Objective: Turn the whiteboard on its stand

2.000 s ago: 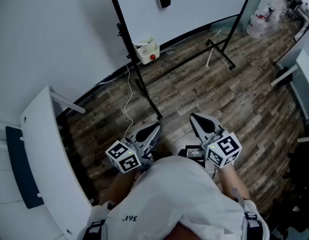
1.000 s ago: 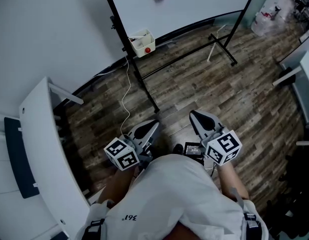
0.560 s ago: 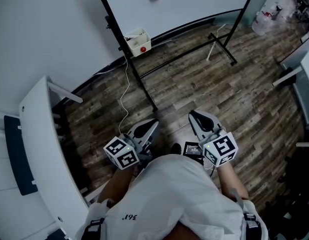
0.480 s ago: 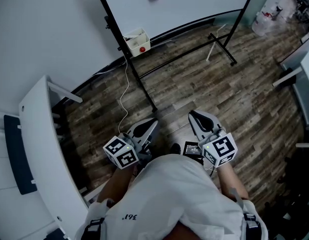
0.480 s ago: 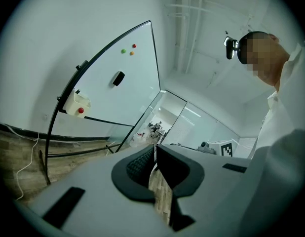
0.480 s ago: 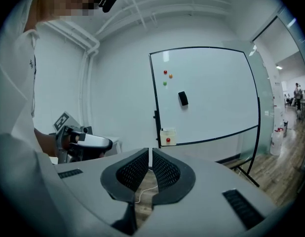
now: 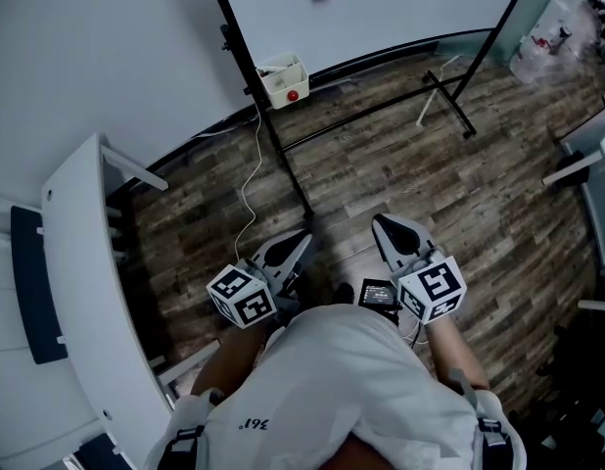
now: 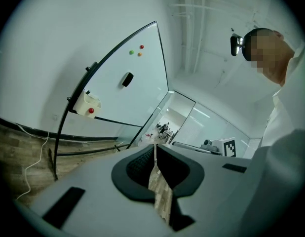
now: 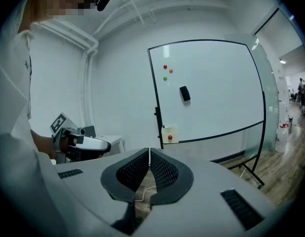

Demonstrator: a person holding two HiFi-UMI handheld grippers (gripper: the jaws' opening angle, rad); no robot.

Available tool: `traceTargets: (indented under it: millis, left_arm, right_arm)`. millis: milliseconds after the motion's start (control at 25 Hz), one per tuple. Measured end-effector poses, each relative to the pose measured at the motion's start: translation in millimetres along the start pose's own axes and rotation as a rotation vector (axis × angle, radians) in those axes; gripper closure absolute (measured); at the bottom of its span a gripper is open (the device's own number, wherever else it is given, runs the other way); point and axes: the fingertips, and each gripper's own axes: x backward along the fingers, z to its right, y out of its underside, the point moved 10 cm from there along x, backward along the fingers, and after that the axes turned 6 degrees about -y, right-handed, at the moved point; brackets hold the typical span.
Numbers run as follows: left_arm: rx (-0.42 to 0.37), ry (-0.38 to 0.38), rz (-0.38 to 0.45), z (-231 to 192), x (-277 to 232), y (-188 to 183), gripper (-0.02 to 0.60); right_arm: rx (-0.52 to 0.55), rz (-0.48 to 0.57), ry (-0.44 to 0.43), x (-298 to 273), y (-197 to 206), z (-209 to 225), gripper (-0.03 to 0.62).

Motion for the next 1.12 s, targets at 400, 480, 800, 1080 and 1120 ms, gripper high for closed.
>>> traceTargets:
  millis: [400, 480, 800, 1080, 1120]
  left_arm:
    - [0.0, -0.02, -0.006, -79, -25, -53, 0.561]
    - [0.004, -0.005, -0.014, -96, -34, -68, 0.561]
    - [-0.012, 0.035, -0.025, -165, -51, -135, 0.561]
    - [-0.016, 0.066, -0.022, -218, -50, -176, 0.561]
    - [-0.016, 0.073, -0.021, -224, -52, -179, 0.561]
  right_arm:
    - [-0.019, 0.006, 0.016, -82, -21, 18, 0.566]
    - [-0.021, 0.008, 0.031, -101, -29, 23, 0.566]
    - [-0.047, 0.036, 0.092, -180, -65, 38, 0.566]
    - [-0.047, 0.05, 0.126, -244, -85, 35, 0.566]
    - [-0.048, 0.05, 0.131, -251, -87, 35, 0.566]
